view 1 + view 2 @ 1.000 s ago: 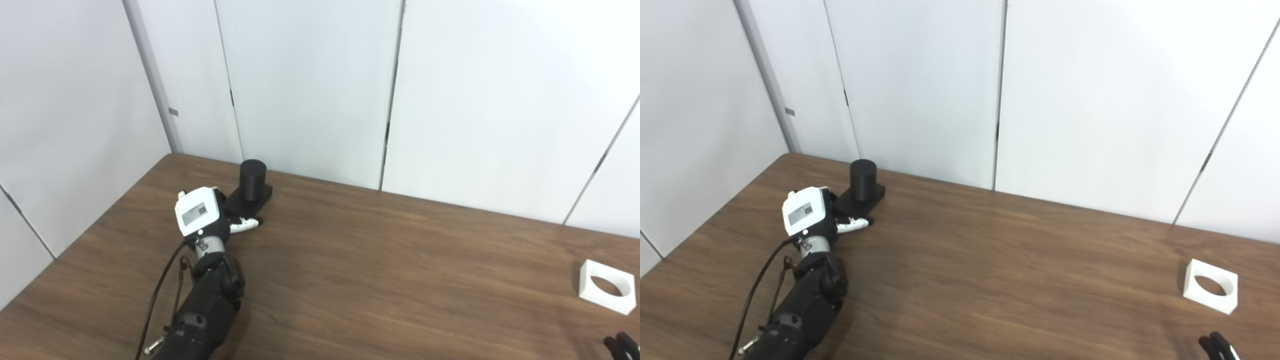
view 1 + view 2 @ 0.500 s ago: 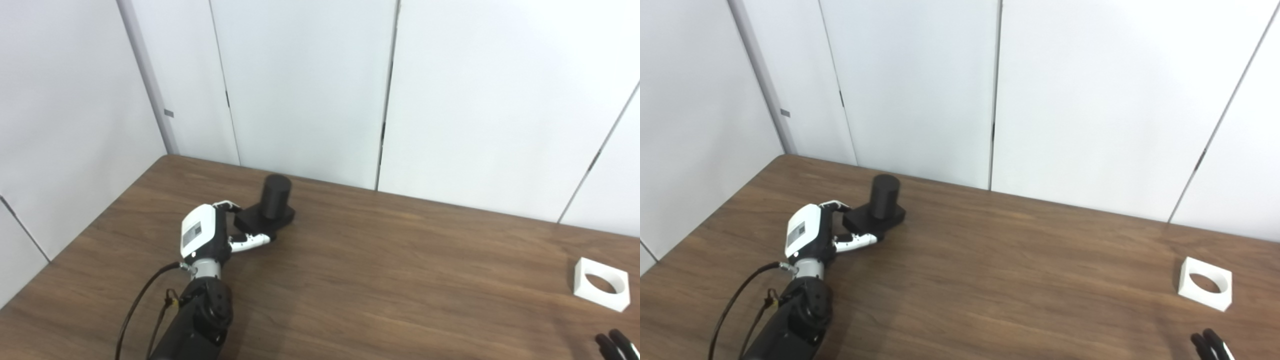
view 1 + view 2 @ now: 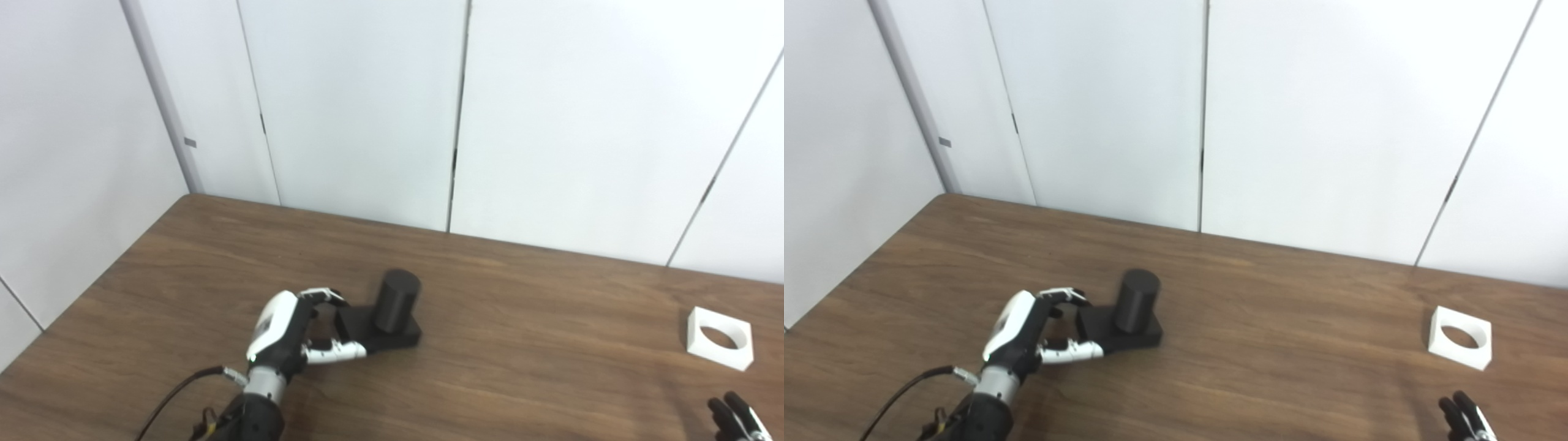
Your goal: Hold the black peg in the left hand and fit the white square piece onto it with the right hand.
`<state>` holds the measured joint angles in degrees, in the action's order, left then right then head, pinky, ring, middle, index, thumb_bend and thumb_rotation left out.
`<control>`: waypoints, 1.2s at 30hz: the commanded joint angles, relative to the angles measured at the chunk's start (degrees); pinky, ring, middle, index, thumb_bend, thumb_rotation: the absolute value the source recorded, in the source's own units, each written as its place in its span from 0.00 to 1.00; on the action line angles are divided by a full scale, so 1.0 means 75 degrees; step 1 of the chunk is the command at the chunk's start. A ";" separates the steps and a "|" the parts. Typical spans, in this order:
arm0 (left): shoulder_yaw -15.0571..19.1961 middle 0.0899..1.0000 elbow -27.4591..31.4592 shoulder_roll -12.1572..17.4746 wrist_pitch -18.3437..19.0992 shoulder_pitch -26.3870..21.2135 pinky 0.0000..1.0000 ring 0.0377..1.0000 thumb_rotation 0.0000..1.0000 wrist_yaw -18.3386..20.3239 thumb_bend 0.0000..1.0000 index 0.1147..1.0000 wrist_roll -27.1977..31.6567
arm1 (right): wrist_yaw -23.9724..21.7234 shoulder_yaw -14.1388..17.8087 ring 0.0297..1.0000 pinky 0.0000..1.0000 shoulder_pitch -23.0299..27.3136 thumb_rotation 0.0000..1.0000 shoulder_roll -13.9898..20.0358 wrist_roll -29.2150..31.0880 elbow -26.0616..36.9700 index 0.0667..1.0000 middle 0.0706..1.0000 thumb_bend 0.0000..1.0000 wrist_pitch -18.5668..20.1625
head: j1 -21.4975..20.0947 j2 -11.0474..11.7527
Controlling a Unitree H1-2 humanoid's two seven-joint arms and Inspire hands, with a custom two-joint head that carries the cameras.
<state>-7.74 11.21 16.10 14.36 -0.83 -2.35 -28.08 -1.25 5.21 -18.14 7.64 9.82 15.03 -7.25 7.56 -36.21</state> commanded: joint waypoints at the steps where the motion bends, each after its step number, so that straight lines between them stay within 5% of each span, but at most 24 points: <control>1: -0.0137 0.79 0.0346 0.0027 -0.0490 0.0026 0.76 0.84 0.06 0.0146 0.50 0.42 0.0093 | 0.0070 -0.0049 0.97 1.00 -0.0001 0.93 -0.0318 -0.0071 0.0379 0.93 0.90 0.48 -0.0061 | -0.0073 -0.0040; 12: -0.1111 0.82 0.0483 -0.0053 -0.1315 0.1065 0.84 0.91 0.05 0.0917 0.51 0.42 0.0161 | 0.0365 -0.0299 0.94 0.99 -0.0056 0.88 -0.0459 -0.0241 0.0567 0.91 0.87 0.49 0.0040 | -0.0963 -0.0228; 22: -0.1780 0.80 0.0427 0.0339 -0.2222 0.1586 0.83 0.87 0.05 0.0708 0.52 0.42 -0.1792 | 0.0653 -0.0646 0.94 0.97 -0.0101 0.88 -0.0592 -0.0581 0.0810 0.91 0.88 0.54 0.0440 | -0.1707 -0.0521; 29: -0.1908 0.79 0.0551 0.0539 -0.2334 0.1604 0.88 0.87 0.05 0.0883 0.52 0.42 -0.2553 | 0.0779 -0.0795 0.94 0.96 -0.0096 0.90 -0.0537 -0.0842 0.0927 0.91 0.88 0.54 0.0546 | -0.1936 -0.0763; 36: -0.1897 0.76 0.0351 0.0511 -0.2290 0.1576 0.85 0.84 0.05 0.0445 0.52 0.42 -0.3402 | 0.0804 -0.0815 0.94 0.94 -0.0065 0.91 -0.0521 -0.0940 0.0981 0.90 0.87 0.55 0.0633 | -0.1917 -0.0870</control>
<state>-21.39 15.41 18.83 -3.32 9.69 0.06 -49.57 4.23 -0.53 -18.16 7.33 3.08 19.81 -1.73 -6.86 -42.63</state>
